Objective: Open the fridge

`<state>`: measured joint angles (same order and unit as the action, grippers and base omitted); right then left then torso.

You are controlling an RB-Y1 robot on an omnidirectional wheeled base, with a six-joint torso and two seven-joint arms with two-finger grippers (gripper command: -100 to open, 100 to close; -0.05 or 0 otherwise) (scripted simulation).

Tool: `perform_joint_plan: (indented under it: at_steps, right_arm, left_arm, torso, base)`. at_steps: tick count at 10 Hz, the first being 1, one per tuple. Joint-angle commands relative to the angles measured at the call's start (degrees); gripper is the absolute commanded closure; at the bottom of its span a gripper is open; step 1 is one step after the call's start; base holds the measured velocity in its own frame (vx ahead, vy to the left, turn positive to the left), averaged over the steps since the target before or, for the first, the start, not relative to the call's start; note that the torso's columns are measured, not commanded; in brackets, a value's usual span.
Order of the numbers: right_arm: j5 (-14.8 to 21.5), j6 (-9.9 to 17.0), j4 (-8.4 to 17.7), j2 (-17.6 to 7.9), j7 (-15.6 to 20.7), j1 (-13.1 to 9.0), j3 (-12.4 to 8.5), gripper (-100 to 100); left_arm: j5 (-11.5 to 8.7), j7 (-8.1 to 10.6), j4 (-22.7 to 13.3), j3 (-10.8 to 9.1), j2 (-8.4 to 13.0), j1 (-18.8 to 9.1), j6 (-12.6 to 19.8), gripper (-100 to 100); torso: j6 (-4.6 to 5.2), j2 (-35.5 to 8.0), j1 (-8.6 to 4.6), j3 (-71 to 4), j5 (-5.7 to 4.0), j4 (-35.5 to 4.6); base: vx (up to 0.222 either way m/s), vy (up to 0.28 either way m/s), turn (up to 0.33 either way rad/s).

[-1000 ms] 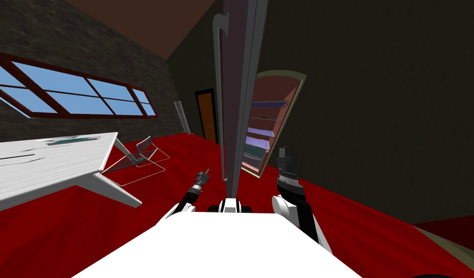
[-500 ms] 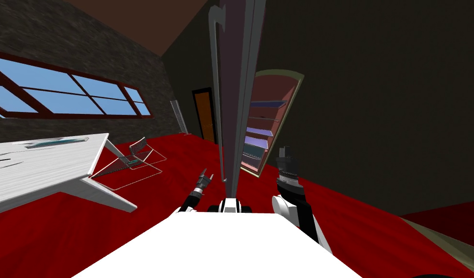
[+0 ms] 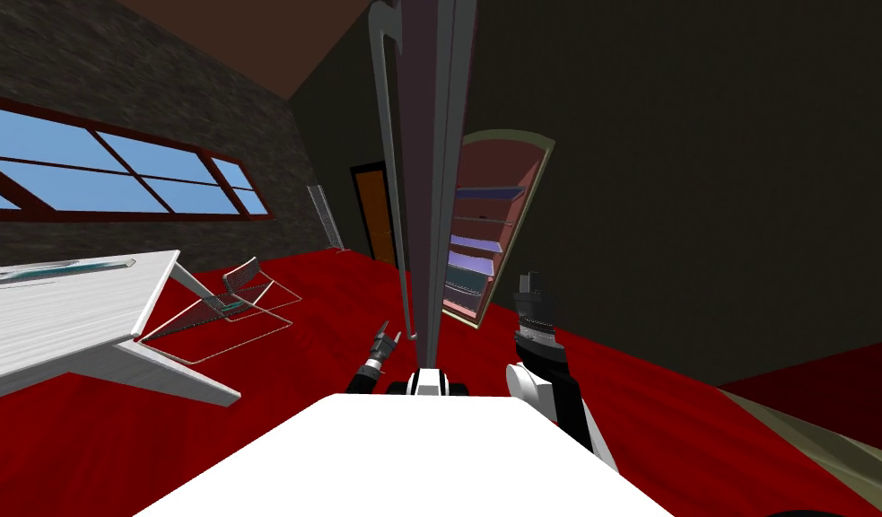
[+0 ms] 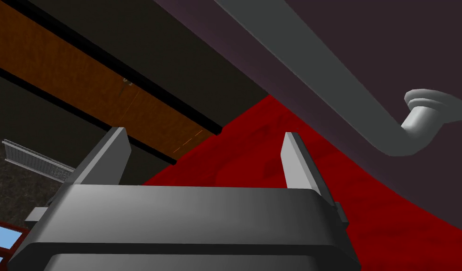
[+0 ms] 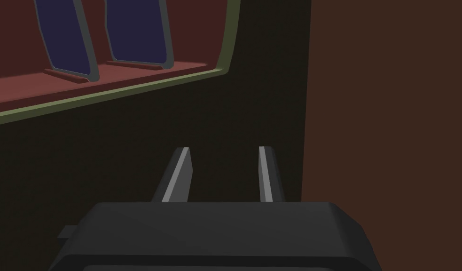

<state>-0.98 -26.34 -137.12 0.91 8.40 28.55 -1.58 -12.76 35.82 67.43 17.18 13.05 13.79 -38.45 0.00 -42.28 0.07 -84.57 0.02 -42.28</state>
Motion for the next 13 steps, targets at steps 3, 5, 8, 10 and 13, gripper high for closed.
perform_joint_plan:
  at_steps: [3, 5, 8, 10, 13]
  right_arm:
    - [0.0, 0.0, 0.0, 0.0, 0.0, 0.0, 0.0, 0]
    - [0.0, 0.0, 0.0, 0.0, 0.0, 0.0, 0.0, 0]
    - [0.0, 0.0, 0.0, 0.0, 0.0, 0.0, 0.0, 0]
    - [0.0, 0.0, 0.0, 0.0, 0.0, 0.0, 0.0, 0]
    - [0.0, 0.0, 0.0, 0.0, 0.0, 0.0, 0.0, 0]
  left_arm:
    - [1.0, -0.88, -5.6, 2.1, -2.9, 0.3, -3.5, -100]
    - [1.1, -1.05, -6.5, 2.44, -3.4, 0.4, -4.0, -100]
    - [1.0, -1.02, -6.3, 2.09, -3.3, -0.3, -3.3, -100]
    - [1.3, -0.27, -5.7, 3.0, -2.4, 0.0, -3.1, 100]
    - [1.7, 0.83, -4.7, 4.15, -1.0, 0.2, -3.0, 100]
  torso:
    - [0.0, 0.0, -0.12, 0.0, -0.03, 0.0]
    - [0.0, 0.0, -0.06, 0.0, -0.02, 0.0]
    - [0.01, 0.2, -0.02, -0.1, -0.01, 0.0]
    - [0.02, 0.1, -0.02, 0.0, -0.05, -0.1]
    - [0.12, 0.2, 0.25, -0.1, 0.12, 0.0]
  base:
    - [0.009, -0.032, -0.076]
    - [0.005, -0.025, -0.024]
    - [0.029, -0.005, -0.003]
    - [-0.013, 0.045, -0.034]
    - [-0.019, 0.214, -0.078]
